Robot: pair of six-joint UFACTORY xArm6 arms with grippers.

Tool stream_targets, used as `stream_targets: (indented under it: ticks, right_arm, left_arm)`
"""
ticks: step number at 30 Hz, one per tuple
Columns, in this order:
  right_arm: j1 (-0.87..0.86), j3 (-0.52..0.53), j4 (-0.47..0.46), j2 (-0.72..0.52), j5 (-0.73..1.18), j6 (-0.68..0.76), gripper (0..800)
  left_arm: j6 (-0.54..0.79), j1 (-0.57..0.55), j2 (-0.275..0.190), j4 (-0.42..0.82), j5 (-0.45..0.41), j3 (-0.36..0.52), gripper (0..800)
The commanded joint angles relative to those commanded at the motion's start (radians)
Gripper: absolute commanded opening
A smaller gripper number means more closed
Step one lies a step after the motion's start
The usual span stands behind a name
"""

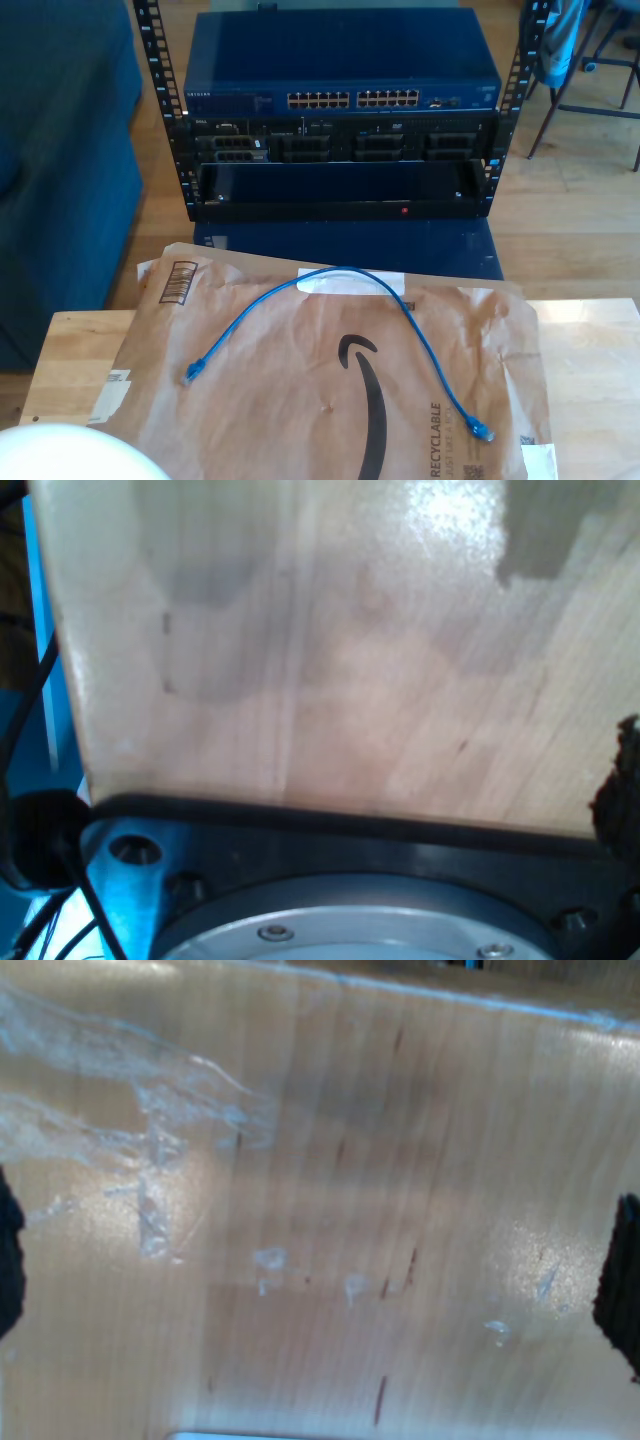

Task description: Grab the cable and plug it in

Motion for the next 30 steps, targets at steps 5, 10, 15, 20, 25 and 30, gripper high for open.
stream_targets:
  ticks: [5,10,15,20,25,30]
  right_arm:
    - [0.000,-0.061,0.000,-0.006,0.104,0.049,797]
    - [0.000,-0.155,0.000,-0.006,0.241,0.103,797]
    - [0.005,-0.256,0.006,-0.005,0.333,0.140,797]
    - [0.021,-0.333,0.008,-0.003,0.356,0.206,797]
    - [0.124,-0.384,0.008,0.006,0.354,0.304,796]
    - [0.279,-0.416,0.008,0.012,0.353,0.473,797]
  left_arm:
    - [0.000,0.000,-0.002,0.006,0.003,-0.005,800]
    - [0.000,0.002,-0.015,0.006,0.109,-0.069,800]
    - [-0.005,-0.003,-0.017,0.003,0.278,-0.170,800]
    - [-0.014,-0.008,-0.052,-0.002,0.301,-0.209,800]
    - [-0.103,-0.097,-0.057,-0.014,0.305,-0.252,800]
    - [-0.232,-0.219,-0.055,-0.014,0.359,-0.301,800]
